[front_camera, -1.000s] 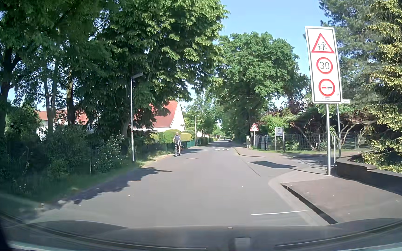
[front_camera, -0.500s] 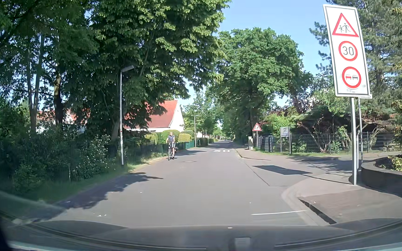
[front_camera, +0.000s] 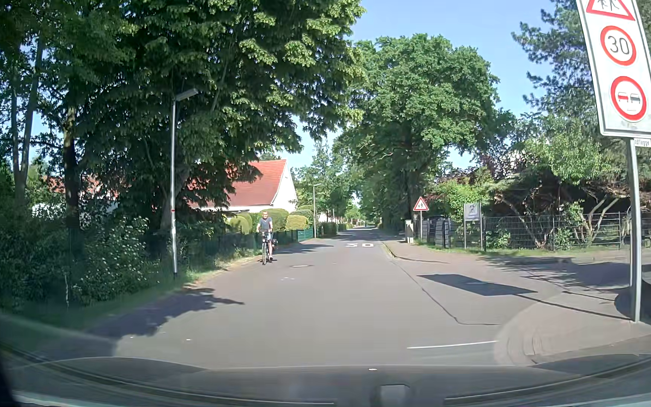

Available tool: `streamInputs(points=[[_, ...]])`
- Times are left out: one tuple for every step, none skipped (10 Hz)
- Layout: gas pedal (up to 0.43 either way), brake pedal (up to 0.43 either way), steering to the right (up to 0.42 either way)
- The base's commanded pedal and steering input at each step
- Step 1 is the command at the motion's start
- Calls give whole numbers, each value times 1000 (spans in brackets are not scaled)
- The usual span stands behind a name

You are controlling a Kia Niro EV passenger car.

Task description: Follow the waypoints while adhering to traffic rules and regulations

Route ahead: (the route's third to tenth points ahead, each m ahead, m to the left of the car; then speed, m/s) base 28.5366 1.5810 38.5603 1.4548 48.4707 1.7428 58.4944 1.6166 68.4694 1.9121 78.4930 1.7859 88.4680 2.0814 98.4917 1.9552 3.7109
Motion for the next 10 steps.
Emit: streamInputs(points=[[79, 6, -1], [79, 6, -1], [79, 6, 1], [79, 6, 4], [79, 6, 6], [79, 6, 4], [79, 6, 4], [79, 6, 4], [67, 6, 4], [67, 6, 4]])
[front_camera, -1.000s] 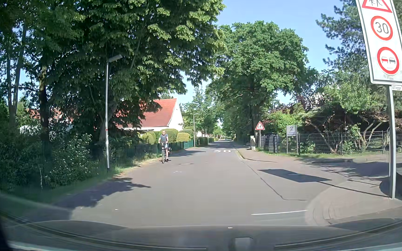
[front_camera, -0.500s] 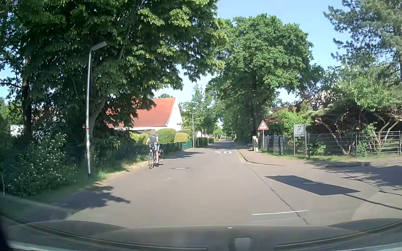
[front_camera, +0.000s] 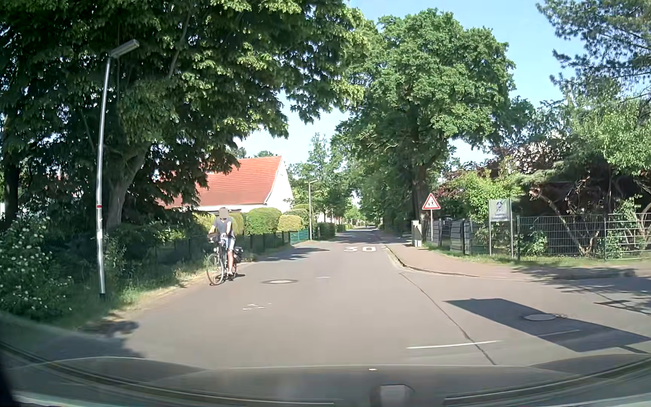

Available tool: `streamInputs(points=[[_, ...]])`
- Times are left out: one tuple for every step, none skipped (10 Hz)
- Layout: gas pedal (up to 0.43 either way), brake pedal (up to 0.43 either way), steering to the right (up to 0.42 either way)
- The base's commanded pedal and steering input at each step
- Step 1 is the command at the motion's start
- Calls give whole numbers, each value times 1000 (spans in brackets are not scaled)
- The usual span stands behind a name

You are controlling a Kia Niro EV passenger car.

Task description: Follow the waypoints while adhering to traffic rules and regulations

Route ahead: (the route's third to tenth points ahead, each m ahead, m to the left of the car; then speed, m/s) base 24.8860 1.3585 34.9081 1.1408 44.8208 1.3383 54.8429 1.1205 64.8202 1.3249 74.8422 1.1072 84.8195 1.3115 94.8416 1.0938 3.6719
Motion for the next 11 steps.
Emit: streamInputs(points=[[67, 6, 4], [67, 6, 4], [67, 6, 3], [67, 6, 3], [67, 6, 3], [67, 6, 4], [67, 6, 3], [67, 6, 3], [67, 6, 3], [67, 6, 3], [67, 6, 3]])
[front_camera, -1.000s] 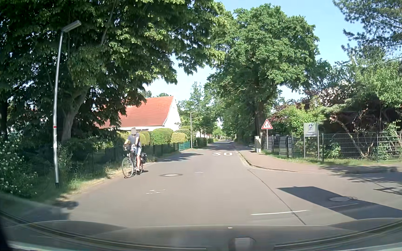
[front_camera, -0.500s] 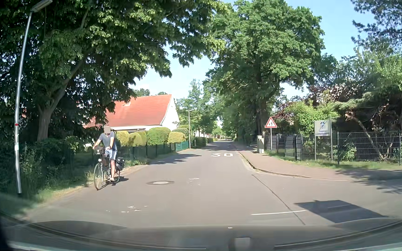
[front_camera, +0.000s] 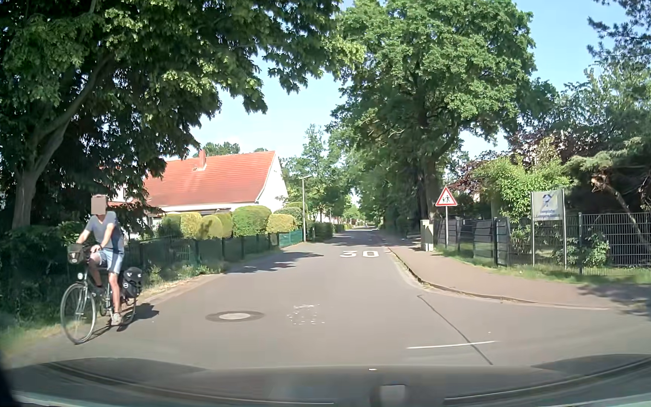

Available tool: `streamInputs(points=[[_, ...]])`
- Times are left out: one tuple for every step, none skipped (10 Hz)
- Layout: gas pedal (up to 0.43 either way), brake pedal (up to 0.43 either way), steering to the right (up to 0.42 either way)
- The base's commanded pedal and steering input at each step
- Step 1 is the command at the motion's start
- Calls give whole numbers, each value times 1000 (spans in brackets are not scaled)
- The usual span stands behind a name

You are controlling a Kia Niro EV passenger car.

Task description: Follow the waypoints while adhering to traffic rules and regulations

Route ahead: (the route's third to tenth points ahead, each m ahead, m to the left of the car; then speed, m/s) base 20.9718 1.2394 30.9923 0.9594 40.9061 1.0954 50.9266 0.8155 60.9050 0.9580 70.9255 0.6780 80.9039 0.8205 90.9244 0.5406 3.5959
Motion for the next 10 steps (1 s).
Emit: streamInputs(points=[[79, 6, 2], [79, 6, 2], [79, 6, 2], [98, 6, 0], [118, 6, -2], [138, 6, -4], [157, 6, -4], [157, 6, -4], [157, 6, -4], [157, 6, -3]])
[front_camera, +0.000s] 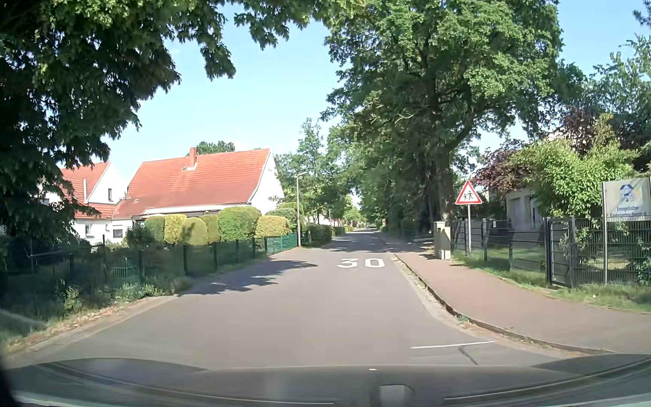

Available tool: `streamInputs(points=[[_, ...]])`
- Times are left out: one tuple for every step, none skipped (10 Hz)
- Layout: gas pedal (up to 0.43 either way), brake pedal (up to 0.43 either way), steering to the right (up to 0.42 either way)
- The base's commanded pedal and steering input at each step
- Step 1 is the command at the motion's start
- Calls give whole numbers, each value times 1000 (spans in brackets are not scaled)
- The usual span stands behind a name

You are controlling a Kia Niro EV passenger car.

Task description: Follow the waypoints while adhering to traffic rules and regulations

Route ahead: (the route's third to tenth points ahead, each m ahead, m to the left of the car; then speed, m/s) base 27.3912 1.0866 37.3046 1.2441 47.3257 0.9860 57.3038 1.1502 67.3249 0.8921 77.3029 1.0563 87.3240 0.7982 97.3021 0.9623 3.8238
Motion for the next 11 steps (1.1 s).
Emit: streamInputs(points=[[157, 6, -3], [169, 6, -5], [177, 6, -8], [177, 6, -10], [189, 6, -10], [189, 6, -11], [189, 6, -11], [189, 6, -9], [189, 6, -4], [189, 6, 0], [189, 6, 0]])
